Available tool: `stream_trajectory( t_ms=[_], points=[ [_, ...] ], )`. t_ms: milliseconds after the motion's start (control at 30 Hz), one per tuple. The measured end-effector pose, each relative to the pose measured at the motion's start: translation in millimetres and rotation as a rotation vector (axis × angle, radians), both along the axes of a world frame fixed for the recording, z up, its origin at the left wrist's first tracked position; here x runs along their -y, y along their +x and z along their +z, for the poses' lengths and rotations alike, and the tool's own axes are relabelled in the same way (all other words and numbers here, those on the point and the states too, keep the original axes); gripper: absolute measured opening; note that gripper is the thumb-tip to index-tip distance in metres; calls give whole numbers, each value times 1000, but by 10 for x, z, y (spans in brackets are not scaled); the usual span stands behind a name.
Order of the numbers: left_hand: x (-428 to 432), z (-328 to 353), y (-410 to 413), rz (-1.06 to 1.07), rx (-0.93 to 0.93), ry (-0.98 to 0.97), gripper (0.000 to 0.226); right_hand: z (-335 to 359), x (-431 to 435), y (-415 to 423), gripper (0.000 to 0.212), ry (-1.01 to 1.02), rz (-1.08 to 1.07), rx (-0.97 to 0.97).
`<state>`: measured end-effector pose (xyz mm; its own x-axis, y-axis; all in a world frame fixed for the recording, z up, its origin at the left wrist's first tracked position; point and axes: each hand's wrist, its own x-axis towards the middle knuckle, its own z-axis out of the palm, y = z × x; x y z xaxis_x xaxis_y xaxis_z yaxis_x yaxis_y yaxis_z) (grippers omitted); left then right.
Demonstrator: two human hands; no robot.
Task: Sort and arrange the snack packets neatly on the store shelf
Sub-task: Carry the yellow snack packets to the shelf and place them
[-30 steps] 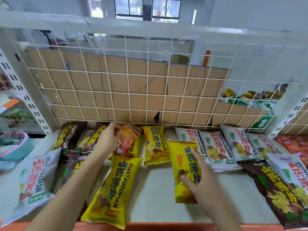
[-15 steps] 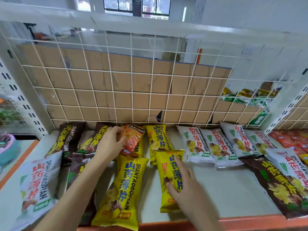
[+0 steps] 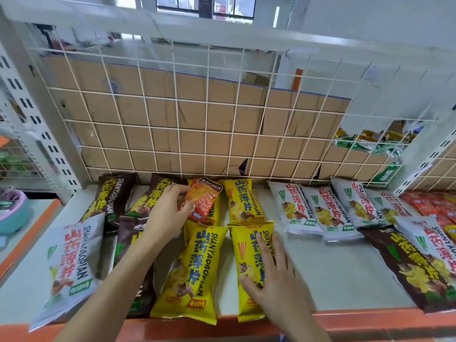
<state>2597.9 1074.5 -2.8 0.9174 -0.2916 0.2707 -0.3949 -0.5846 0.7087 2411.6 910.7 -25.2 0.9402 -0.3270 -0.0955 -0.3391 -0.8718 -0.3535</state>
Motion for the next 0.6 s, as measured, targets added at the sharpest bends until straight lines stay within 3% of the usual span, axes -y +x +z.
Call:
stream_trajectory(
  t_ms=[133, 300, 500, 600],
  points=[
    [-98, 18, -60, 14, 15, -42, 29, -29, 73, -28, 109, 169, -84, 137],
    [-291, 36, -157, 22, 69, -53, 27, 63, 178, -20, 59, 389, -126, 428],
    [-532, 50, -219, 66, 48, -31, 25, 260, 188, 205, 37, 386, -36, 476],
    [-560, 74, -149, 83, 22, 28, 22, 316, 103, 505, 37, 374, 40, 460]
  ],
)
